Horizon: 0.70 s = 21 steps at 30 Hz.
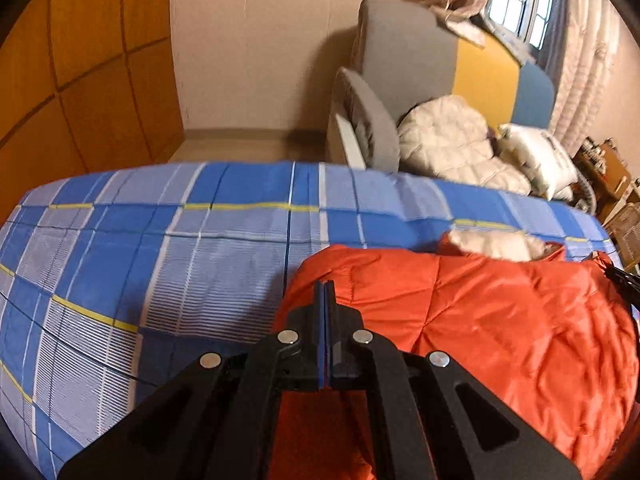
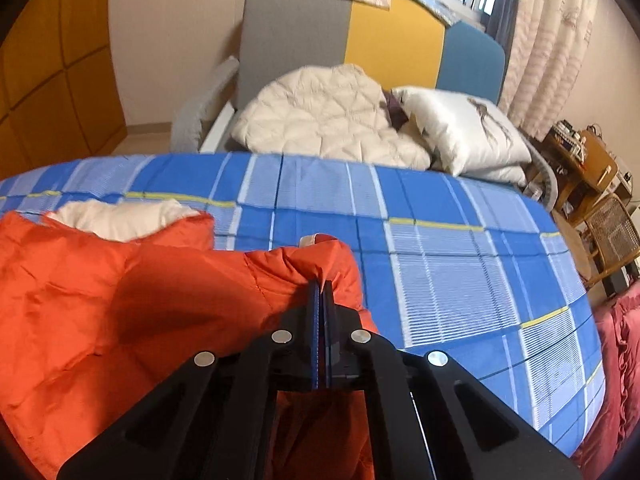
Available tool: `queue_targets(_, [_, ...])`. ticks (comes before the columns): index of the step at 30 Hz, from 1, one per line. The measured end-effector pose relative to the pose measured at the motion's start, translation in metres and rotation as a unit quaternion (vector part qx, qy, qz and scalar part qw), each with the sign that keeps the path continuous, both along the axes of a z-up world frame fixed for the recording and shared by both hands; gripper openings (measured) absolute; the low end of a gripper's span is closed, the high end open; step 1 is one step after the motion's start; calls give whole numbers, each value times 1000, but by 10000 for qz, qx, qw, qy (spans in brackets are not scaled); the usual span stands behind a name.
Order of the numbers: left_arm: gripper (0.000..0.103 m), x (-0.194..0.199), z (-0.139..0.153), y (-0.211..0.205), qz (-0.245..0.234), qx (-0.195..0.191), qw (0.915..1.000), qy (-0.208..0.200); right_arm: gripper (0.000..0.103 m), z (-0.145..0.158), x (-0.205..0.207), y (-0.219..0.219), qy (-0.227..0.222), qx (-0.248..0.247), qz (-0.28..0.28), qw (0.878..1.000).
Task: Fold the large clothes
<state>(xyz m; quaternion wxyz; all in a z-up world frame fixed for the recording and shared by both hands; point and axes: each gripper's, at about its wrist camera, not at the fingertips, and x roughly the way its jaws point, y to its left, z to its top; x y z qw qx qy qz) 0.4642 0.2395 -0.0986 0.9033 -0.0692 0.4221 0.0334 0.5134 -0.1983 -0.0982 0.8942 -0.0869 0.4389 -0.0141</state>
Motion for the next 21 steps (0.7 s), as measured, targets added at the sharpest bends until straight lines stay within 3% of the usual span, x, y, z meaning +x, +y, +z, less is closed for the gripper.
queue_targets(7, [0, 17, -35, -3, 369, 417, 9976, 403, 1, -29, 14, 2, 162, -204, -203, 9995])
queue_targets(11, [0, 13, -51, 16, 706, 62, 9957, 589, 1, -38, 14, 2, 217, -158, -232, 9994])
queue_targets(16, [0, -6, -23, 20, 812, 178, 9962, 243, 1, -36, 15, -2, 228, -69, -329, 9992])
queue_targets(19, [0, -27, 9, 16, 890, 161, 9958, -121, 6, -32, 14, -4, 227, -63, -393, 9989])
queue_targets(21, [6, -39, 25, 10, 783, -34, 9964, -307, 6, -26, 11, -5, 188, -50, -431, 9989])
